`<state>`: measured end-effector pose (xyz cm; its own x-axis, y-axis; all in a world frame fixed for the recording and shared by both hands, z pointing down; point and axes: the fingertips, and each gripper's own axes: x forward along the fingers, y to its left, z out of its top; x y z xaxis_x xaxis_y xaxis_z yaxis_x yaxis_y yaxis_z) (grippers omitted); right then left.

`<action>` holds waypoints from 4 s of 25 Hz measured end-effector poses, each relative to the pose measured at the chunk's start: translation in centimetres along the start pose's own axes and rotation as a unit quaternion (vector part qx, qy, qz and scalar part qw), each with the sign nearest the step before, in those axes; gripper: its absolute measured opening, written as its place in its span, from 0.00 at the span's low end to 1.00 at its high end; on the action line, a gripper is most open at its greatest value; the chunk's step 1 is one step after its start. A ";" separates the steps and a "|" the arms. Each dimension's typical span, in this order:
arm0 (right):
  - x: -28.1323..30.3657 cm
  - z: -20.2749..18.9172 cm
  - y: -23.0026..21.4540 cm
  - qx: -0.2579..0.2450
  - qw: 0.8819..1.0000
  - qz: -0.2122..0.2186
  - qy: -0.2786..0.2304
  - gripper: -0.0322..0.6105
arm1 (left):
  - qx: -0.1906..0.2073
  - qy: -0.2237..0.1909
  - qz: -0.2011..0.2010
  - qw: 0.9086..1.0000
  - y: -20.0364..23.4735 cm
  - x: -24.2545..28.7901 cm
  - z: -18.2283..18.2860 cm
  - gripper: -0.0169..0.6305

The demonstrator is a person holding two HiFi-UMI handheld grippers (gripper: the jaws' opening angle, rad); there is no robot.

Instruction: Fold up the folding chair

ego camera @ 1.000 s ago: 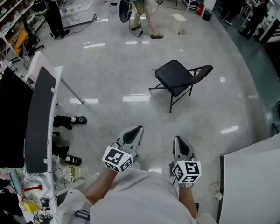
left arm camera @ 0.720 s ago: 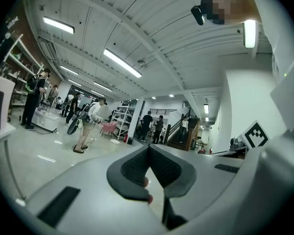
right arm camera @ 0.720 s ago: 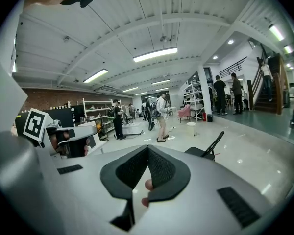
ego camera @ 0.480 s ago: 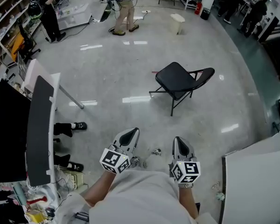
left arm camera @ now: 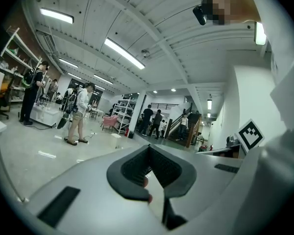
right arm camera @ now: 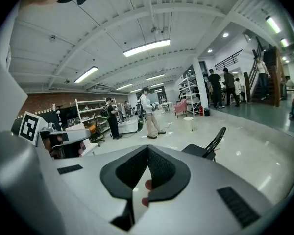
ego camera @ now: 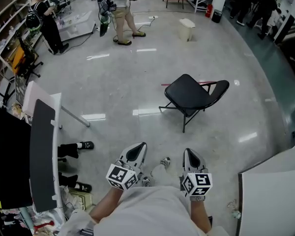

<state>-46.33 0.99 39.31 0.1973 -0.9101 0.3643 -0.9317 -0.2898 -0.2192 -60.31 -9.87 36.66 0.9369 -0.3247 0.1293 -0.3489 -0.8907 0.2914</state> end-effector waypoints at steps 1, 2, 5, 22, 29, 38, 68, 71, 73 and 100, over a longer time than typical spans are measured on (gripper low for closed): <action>1.1 0.5 -0.4 0.000 1.000 0.002 0.001 0.06 | 0.002 0.002 0.000 1.000 0.5 1.1 0.4 0.04; 2.1 1.0 -0.9 0.000 1.000 0.003 0.001 0.06 | 0.006 0.003 0.000 1.000 0.9 2.1 0.8 0.04; 5.2 2.2 -2.8 0.005 1.000 0.006 0.002 0.06 | 0.017 0.001 -0.004 1.000 1.9 5.4 2.2 0.04; 12.8 6.1 -12.6 0.027 0.999 -0.024 0.006 0.06 | 0.029 0.008 -0.041 0.999 2.9 19.4 4.5 0.04; 16.1 7.5 -14.7 0.042 0.996 -0.079 0.005 0.06 | 0.017 0.025 -0.088 0.996 6.3 25.7 5.0 0.04; 20.9 11.8 -17.1 0.064 0.985 -0.158 -0.015 0.06 | 0.020 0.036 -0.173 0.984 9.8 34.3 8.3 0.04; 29.9 14.8 -27.1 0.125 0.968 -0.219 -0.003 0.06 | 0.045 0.106 -0.235 0.965 11.8 49.3 8.4 0.04; 30.9 15.3 -29.5 0.122 0.971 -0.206 -0.001 0.06 | 0.055 0.111 -0.226 0.966 11.2 52.0 8.2 0.04; 31.3 15.5 -31.2 0.127 0.972 -0.199 0.001 0.06 | 0.058 0.110 -0.221 0.967 10.5 53.6 8.4 0.04; 36.5 7.1 -45.7 0.218 0.928 -0.274 0.129 0.06 | 0.039 0.246 -0.292 0.923 8.2 67.6 -2.6 0.18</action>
<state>5.61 -21.07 56.23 0.4732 -0.5054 0.7215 -0.4892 -0.8319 -0.2619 0.09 -38.28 50.23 0.8351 0.3858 0.3922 0.2341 -0.8943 0.3813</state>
